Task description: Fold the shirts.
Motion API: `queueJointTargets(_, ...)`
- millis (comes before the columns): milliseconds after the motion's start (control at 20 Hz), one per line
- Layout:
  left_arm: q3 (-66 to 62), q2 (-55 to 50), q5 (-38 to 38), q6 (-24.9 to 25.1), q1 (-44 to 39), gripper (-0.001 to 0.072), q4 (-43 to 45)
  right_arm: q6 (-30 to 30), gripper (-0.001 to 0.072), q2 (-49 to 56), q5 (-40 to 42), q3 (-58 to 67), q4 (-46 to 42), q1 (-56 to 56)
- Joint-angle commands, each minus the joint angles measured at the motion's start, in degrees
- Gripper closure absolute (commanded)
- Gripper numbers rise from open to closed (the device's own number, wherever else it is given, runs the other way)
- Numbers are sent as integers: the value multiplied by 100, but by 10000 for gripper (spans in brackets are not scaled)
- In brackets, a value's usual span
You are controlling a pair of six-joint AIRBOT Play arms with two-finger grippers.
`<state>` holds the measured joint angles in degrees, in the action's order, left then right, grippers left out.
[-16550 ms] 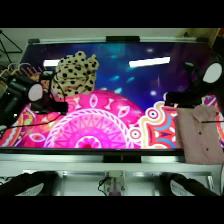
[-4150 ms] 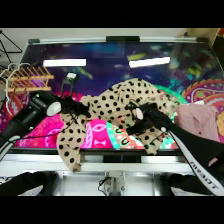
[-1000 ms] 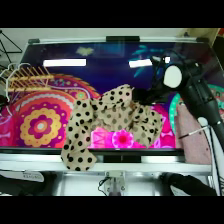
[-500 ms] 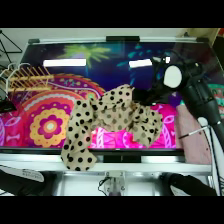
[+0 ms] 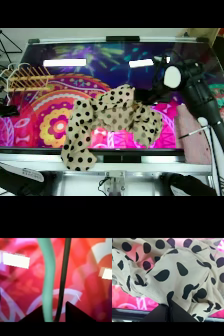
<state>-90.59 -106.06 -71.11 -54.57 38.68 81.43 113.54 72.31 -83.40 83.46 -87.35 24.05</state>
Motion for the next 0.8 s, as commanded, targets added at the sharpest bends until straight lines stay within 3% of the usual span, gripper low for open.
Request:
queueJointTargets(0, -7, -55, -52, -13, -13, 634, 0, -4, 658, 2, 0, -2, -68, 7)
queueJointTargets(50, -9, -42, -81, -33, -15, 661, -4, -7, 658, 2, 0, -2, -105, 4)
queueJointTargets(500, -372, 1119, -144, -699, -68, 666, -391, -350, 658, -153, -136, 4, -295, 4)
queueJointTargets(750, -435, 2608, -310, -984, -494, 666, -1513, -625, 658, -522, -389, 4, -1440, 4)
